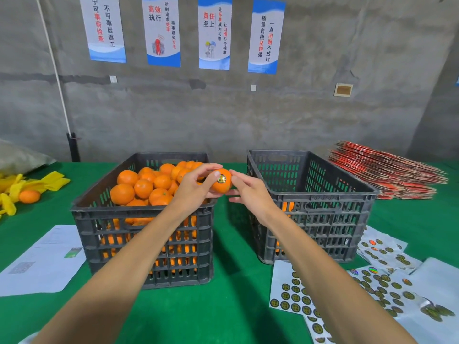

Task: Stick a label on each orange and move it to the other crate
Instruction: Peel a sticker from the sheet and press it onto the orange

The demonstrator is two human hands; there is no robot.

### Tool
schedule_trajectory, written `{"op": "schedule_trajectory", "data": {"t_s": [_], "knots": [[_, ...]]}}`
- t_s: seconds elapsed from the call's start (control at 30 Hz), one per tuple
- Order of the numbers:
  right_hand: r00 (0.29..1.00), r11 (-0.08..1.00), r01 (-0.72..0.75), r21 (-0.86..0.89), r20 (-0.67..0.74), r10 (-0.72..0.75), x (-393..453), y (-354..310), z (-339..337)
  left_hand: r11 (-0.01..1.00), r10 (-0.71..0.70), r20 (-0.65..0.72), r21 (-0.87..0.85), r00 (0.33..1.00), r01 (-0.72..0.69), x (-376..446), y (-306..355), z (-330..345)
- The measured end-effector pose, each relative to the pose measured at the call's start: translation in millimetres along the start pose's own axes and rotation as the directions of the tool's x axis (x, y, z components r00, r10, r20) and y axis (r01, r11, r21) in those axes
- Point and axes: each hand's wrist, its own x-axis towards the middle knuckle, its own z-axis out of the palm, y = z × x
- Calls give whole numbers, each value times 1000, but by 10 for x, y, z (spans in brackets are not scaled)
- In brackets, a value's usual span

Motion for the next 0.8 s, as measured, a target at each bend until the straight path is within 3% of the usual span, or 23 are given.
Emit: {"op": "schedule_trajectory", "data": {"t_s": [0.17,0.27,0.33,0.4,0.47,0.57,0.6,0.63,0.73,0.8], "knots": [[994,993,113,-26,-10,-113,-7,6,-32,998,-34,11,47,999,34,16,-7,67],[988,989,123,-79,-88,-130,56,-4,-109,987,-143,-1,76,990,142,83,11,-19],[977,987,101,-124,-177,-122,110,-11,-261,937,-141,-57,316,988,152,160,-12,-231],[955,980,53,-193,-276,-106,140,-24,-476,788,-96,-108,599,990,141,212,-72,-549],[921,952,3,-305,-371,-122,155,-15,-715,607,-81,-195,768,977,204,242,-139,-912],[907,886,-60,-460,-396,-145,201,57,-1053,250,-207,-382,869,901,426,211,-199,-1397],[918,855,-85,-512,-375,-133,211,99,-1148,191,-263,-428,855,865,482,185,-231,-1540],[931,815,-102,-570,-344,-123,210,151,-1232,201,-318,-456,824,831,529,167,-265,-1669],[955,700,-127,-702,-279,-106,185,313,-1397,398,-509,-434,647,743,650,148,-339,-1948],[955,684,-132,-717,-278,-107,192,381,-1445,397,-591,-375,635,714,662,139,-333,-2017]]}}
